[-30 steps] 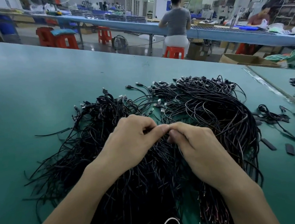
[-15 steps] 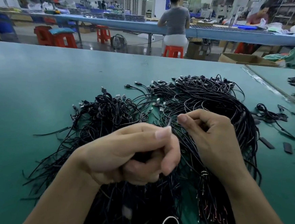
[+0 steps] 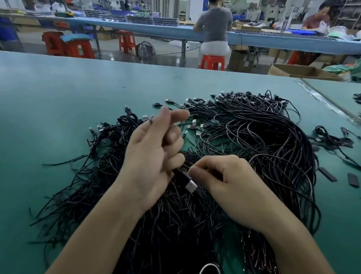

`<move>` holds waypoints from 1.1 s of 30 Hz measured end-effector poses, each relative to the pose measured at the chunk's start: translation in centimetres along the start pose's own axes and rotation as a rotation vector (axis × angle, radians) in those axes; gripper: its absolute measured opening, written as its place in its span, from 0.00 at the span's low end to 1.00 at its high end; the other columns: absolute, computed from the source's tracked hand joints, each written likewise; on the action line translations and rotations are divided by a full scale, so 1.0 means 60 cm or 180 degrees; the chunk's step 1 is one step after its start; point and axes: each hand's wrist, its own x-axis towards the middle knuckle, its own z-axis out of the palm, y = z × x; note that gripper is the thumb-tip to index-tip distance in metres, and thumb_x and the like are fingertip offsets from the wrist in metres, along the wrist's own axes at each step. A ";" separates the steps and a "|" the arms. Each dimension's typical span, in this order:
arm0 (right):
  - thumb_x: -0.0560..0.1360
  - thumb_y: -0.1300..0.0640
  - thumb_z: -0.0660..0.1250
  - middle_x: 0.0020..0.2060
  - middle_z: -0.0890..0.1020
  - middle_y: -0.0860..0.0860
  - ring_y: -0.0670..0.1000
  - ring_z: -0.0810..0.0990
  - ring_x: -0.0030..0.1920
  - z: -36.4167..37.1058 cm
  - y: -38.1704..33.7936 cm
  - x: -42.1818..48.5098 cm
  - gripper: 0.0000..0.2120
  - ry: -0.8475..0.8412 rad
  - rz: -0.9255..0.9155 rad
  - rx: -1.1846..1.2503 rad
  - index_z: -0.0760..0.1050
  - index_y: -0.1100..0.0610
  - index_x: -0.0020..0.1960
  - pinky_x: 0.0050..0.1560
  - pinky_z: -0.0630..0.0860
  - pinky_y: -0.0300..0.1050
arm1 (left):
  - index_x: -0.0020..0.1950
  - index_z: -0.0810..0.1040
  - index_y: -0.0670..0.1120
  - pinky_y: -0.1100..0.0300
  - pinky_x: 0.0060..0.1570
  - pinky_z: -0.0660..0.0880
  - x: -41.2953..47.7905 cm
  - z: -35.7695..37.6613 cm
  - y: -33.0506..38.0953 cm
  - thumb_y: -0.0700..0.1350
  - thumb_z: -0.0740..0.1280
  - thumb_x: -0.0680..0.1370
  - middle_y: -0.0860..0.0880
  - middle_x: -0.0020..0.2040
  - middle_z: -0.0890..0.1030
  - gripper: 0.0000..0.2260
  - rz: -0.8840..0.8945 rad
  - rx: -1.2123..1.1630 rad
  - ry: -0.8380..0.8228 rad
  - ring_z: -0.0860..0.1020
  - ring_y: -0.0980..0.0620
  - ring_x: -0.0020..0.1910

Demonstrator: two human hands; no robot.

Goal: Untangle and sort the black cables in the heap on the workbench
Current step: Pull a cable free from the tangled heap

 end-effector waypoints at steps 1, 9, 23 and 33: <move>0.80 0.49 0.65 0.24 0.72 0.45 0.42 0.65 0.24 -0.001 -0.004 -0.002 0.10 -0.0043 -0.0046 0.0029 0.81 0.48 0.42 0.24 0.62 0.37 | 0.46 0.83 0.45 0.68 0.19 0.59 0.001 -0.002 -0.009 0.48 0.58 0.84 0.53 0.30 0.69 0.16 0.0213 0.0429 0.0141 0.60 0.59 0.23; 0.79 0.54 0.66 0.27 0.75 0.48 0.43 0.68 0.26 -0.009 -0.024 -0.009 0.11 0.0011 -0.0472 0.0049 0.79 0.53 0.39 0.26 0.66 0.41 | 0.48 0.82 0.49 0.61 0.39 0.79 0.003 -0.015 -0.036 0.44 0.58 0.85 0.49 0.40 0.84 0.13 0.0901 0.2472 0.0006 0.82 0.52 0.38; 0.73 0.39 0.63 0.28 0.78 0.51 0.49 0.72 0.28 -0.020 -0.001 -0.001 0.18 0.0797 -0.0196 0.0866 0.81 0.52 0.37 0.28 0.68 0.51 | 0.29 0.72 0.47 0.70 0.16 0.58 -0.015 0.004 0.020 0.55 0.56 0.81 0.53 0.21 0.67 0.23 -0.1074 -0.0289 -0.1613 0.59 0.59 0.17; 0.81 0.54 0.63 0.27 0.76 0.41 0.43 0.69 0.24 -0.008 -0.026 -0.012 0.09 -0.0187 -0.0255 -0.0061 0.81 0.51 0.46 0.25 0.63 0.35 | 0.55 0.82 0.45 0.61 0.49 0.81 0.008 -0.008 -0.022 0.55 0.58 0.79 0.47 0.50 0.86 0.19 0.0728 0.1109 0.0141 0.85 0.50 0.51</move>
